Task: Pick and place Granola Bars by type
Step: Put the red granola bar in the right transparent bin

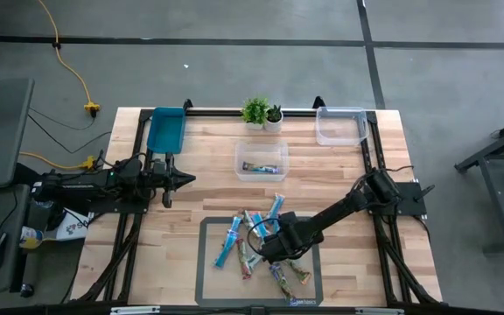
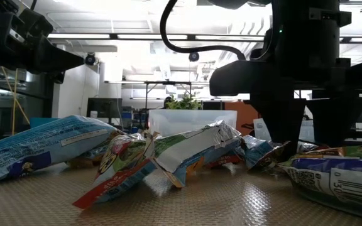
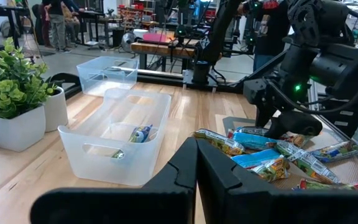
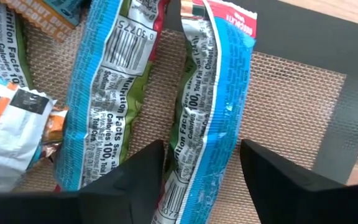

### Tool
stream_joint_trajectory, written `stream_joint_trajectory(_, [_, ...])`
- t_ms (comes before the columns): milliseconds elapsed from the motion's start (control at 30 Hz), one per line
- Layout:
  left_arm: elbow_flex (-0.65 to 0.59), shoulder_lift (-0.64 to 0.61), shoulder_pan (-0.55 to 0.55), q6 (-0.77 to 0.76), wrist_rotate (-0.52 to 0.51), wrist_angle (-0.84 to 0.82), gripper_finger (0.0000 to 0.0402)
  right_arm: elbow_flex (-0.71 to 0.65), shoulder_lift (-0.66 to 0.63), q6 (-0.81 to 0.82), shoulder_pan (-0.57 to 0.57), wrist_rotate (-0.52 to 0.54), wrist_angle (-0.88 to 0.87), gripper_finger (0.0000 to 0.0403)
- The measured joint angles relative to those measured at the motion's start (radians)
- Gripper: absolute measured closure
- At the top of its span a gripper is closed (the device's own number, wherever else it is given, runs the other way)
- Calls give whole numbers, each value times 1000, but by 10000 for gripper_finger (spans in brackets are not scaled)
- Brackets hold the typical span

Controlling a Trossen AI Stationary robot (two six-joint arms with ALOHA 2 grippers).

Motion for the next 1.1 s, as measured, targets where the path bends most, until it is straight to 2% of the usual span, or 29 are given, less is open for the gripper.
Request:
stream_joint_trajectory(833, [0, 0, 0, 0, 0, 0, 400, 0, 0, -1, -1, -34, 25, 329])
stream_joint_trajectory(1100, [0, 0, 0, 0, 1, 0, 400, -1, -12, -3, 0, -42, 25, 356])
